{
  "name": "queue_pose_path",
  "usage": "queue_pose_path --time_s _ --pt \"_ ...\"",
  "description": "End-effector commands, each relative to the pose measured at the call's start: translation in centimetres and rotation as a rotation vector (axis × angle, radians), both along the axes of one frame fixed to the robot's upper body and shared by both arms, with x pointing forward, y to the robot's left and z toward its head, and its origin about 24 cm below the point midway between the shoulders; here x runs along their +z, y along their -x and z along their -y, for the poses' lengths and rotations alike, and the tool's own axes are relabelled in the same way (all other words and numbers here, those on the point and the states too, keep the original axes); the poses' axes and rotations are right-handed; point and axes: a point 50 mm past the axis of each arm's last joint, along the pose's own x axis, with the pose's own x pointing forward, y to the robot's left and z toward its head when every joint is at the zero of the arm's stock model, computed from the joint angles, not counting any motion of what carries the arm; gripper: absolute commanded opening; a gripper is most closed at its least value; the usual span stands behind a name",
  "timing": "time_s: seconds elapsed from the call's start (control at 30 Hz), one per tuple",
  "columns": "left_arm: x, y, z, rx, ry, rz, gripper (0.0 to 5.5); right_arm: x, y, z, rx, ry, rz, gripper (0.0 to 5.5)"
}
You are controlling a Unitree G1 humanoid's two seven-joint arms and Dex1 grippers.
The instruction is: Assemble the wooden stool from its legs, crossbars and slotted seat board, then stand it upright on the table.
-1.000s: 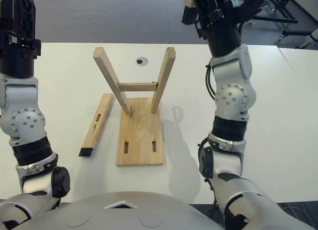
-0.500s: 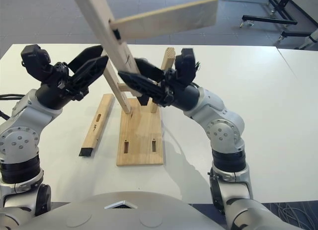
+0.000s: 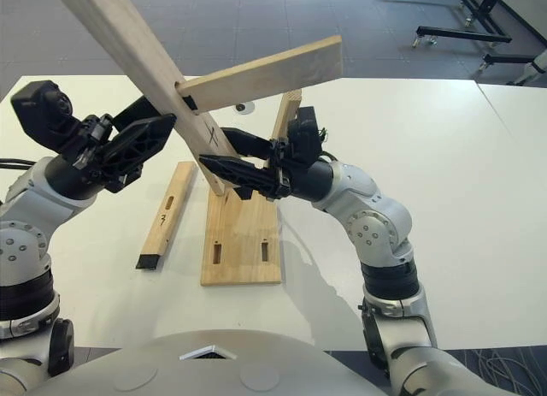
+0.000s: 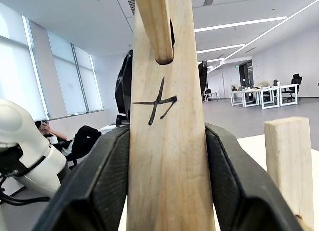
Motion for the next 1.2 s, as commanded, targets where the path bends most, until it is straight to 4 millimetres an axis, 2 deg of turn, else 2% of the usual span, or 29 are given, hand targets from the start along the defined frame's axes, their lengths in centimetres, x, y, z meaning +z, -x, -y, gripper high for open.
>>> queue_pose_path --time_s 0.03,0.13,0.27,0.53,0.87,0.9,1.03,1.2 --pt "0.1 -0.2 0.3 -0.015 0.003 -0.006 2.77 0.1 -0.1 -0.4 0.034 0.026 0.018 2.05" --pt "0.3 0.0 0.3 -0.062 0.034 -0.006 2.77 -0.8 -0.6 -0.3 0.028 0.091 0.002 2.05" --pt "0.0 0.3 0.4 -0.082 0.038 -0.023 2.21 -0.9 -0.9 0.0 0.021 0.1 0.005 2.05" --pt "0.0 0.8 0.2 -0.116 0.045 -0.002 2.2 -0.9 -0.7 0.0 0.009 0.096 0.018 2.05" --pt "-0.3 0.6 -0.6 -0.083 0.069 0.024 2.2 -0.9 -1.4 0.1 -0.037 0.095 -0.012 2.05" --pt "-0.3 0.5 -0.6 -0.071 0.073 0.025 2.19 -1.0 -1.5 0.3 -0.053 0.11 -0.02 2.43" --pt "0.3 0.2 -1.7 -0.023 0.155 0.043 2.16 -1.3 -1.2 1.8 -0.058 0.15 -0.028 3.15" --pt "0.2 0.1 -2.3 0.007 0.155 0.04 2.08 -1.5 -0.3 3.6 -0.035 0.209 -0.03 3.9"
